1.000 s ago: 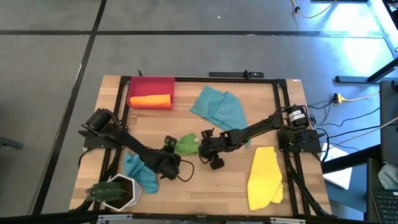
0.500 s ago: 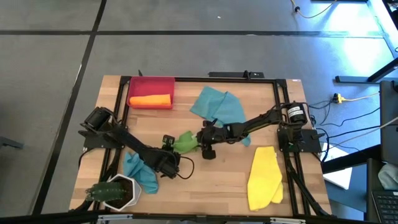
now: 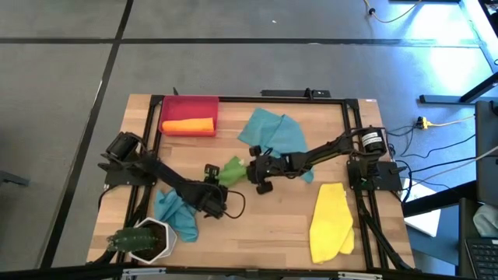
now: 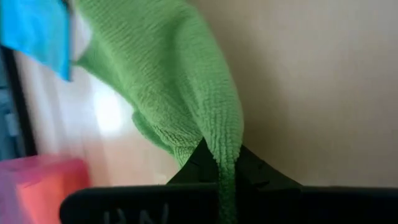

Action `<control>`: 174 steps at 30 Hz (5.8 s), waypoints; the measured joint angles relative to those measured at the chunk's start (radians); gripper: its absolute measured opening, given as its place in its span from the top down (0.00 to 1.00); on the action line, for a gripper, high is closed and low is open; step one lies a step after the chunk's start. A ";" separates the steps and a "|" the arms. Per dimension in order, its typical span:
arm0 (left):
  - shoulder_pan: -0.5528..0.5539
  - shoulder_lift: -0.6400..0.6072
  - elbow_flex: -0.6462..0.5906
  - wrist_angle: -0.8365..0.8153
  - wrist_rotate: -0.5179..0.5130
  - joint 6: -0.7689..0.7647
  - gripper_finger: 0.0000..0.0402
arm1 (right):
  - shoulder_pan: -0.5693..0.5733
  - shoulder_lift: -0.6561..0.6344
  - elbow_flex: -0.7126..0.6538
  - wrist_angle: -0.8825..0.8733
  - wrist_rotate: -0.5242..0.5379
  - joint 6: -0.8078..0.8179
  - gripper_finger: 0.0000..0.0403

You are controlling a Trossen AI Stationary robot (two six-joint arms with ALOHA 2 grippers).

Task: Roll microfiber towels into tight, uniform cylinder then place into a basket
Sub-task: Roll the green microfiber towel

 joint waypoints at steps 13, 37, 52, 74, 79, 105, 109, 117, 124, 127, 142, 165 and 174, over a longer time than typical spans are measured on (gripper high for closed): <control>0.123 -0.002 0.003 0.014 -0.248 -0.003 1.00 | -0.030 -0.123 0.002 -0.081 0.241 -0.235 0.97; 0.074 -0.002 0.005 0.202 0.250 -0.036 1.00 | 0.021 -0.111 -0.214 0.006 -0.346 0.413 0.97; 0.093 -0.028 -0.074 0.315 0.354 -0.033 1.00 | -0.177 -0.109 -0.213 0.030 -0.651 0.676 0.97; 0.138 -0.100 -0.042 0.112 0.263 0.024 0.56 | -0.205 -0.001 -0.154 0.039 -0.615 0.774 0.97; 0.123 -0.147 -0.025 -0.002 0.189 -0.012 0.53 | -0.209 -0.001 -0.154 0.042 -0.617 0.809 0.96; 0.090 0.073 0.005 0.404 -0.148 0.200 0.51 | -0.260 0.000 -0.155 0.075 -0.634 0.914 0.97; 0.126 0.108 0.017 0.405 -0.148 0.209 0.51 | -0.260 0.000 -0.155 0.076 -0.642 0.927 0.96; 0.138 0.114 0.022 0.400 -0.244 0.277 0.51 | -0.260 0.000 -0.154 0.072 -0.651 0.935 0.96; 0.151 0.114 0.022 0.400 -0.257 0.349 0.51 | -0.260 0.000 -0.154 0.070 -0.653 0.937 0.96; 0.171 0.114 0.022 0.402 -0.257 0.391 0.51 | -0.260 0.000 -0.154 0.070 -0.653 0.938 0.96; 0.277 0.107 0.026 0.414 -0.057 0.556 0.51 | -0.260 -0.001 -0.154 0.067 -0.660 0.939 0.96; 0.398 0.094 0.029 0.428 0.193 0.552 0.39 | -0.260 -0.022 -0.155 -0.007 -0.720 0.865 0.75; 0.396 0.090 0.027 0.428 0.182 0.555 0.39 | -0.259 -0.230 -0.155 -0.292 -0.457 0.727 0.75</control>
